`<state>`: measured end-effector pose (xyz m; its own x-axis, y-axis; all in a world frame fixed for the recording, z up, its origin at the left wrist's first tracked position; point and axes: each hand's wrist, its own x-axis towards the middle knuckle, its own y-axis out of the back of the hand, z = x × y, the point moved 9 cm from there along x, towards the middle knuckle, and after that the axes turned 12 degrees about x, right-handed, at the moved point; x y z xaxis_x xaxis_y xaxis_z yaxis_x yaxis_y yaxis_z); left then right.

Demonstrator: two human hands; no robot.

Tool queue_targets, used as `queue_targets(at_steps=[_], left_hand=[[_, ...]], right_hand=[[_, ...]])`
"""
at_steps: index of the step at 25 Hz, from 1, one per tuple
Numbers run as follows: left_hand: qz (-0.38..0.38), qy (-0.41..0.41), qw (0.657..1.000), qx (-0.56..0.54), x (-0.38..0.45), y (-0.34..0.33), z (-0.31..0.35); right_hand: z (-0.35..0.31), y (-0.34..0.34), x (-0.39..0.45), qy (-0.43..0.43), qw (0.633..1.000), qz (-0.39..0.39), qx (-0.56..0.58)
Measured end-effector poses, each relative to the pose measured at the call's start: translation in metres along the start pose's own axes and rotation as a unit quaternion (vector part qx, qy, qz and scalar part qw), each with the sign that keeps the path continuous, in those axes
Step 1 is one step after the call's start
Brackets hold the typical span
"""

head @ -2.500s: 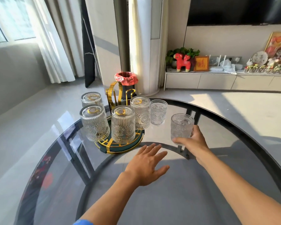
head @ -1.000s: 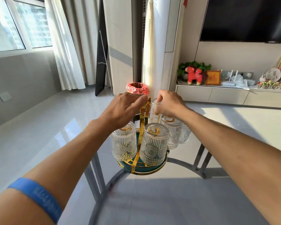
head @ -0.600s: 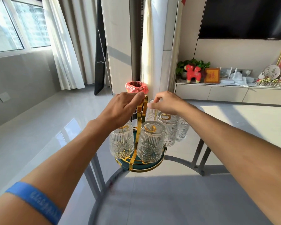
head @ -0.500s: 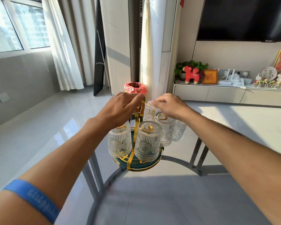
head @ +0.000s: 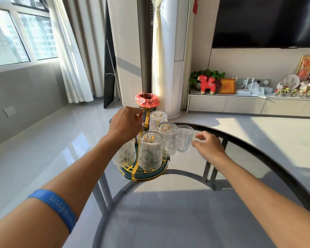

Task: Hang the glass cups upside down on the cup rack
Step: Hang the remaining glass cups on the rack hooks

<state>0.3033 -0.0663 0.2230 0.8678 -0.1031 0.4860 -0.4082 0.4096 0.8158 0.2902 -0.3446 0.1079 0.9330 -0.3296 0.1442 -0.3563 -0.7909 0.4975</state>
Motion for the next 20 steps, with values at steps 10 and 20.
queue_targets(at_steps=[10, 20], left_hand=[[-0.064, -0.085, 0.993, -0.05, 0.022, -0.006, -0.015], [-0.066, -0.061, 0.993, -0.074, 0.021, -0.012, -0.028]], right_hand=[[0.009, -0.057, 0.058, 0.0, 1.0, -0.028, -0.007], [0.008, -0.032, 0.058, -0.042, 0.991, 0.0, -0.124]])
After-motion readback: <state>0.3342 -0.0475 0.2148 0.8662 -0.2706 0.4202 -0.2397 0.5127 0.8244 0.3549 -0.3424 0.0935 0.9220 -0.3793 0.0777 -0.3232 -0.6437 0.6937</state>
